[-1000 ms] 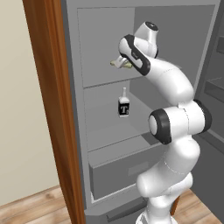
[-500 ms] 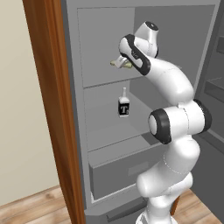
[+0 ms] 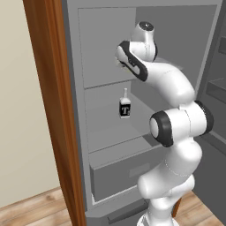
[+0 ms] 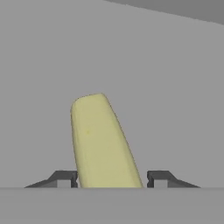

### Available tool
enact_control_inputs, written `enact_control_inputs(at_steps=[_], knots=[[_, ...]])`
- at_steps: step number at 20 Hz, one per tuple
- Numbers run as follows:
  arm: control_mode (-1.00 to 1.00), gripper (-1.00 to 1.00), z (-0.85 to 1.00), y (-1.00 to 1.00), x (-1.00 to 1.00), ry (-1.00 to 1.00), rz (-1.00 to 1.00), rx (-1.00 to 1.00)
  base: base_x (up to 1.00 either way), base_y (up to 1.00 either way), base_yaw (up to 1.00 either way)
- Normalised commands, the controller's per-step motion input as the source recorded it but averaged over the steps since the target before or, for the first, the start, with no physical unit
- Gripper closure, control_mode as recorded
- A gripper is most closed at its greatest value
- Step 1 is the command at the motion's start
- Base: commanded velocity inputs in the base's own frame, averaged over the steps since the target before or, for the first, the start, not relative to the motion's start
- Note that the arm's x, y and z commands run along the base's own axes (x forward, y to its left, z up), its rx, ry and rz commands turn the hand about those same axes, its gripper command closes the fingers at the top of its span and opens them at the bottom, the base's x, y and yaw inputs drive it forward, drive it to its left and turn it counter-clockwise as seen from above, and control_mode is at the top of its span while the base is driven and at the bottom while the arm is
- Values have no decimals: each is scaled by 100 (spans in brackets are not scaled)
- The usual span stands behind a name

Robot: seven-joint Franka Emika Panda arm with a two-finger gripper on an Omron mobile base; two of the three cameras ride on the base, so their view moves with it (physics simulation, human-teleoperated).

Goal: Retrieve the butter from the fridge and place it on a plate on the dining table. Then retrieve the butter knife by the fridge and place it near the plate.

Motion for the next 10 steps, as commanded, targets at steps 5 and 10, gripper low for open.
enact_control_inputs(at_steps=[5,10], knots=[[-100,100,19,0,-9,5,-58,6,0,0,0],[-100,100,19,0,-43,6,-45,13,0,0,0]])
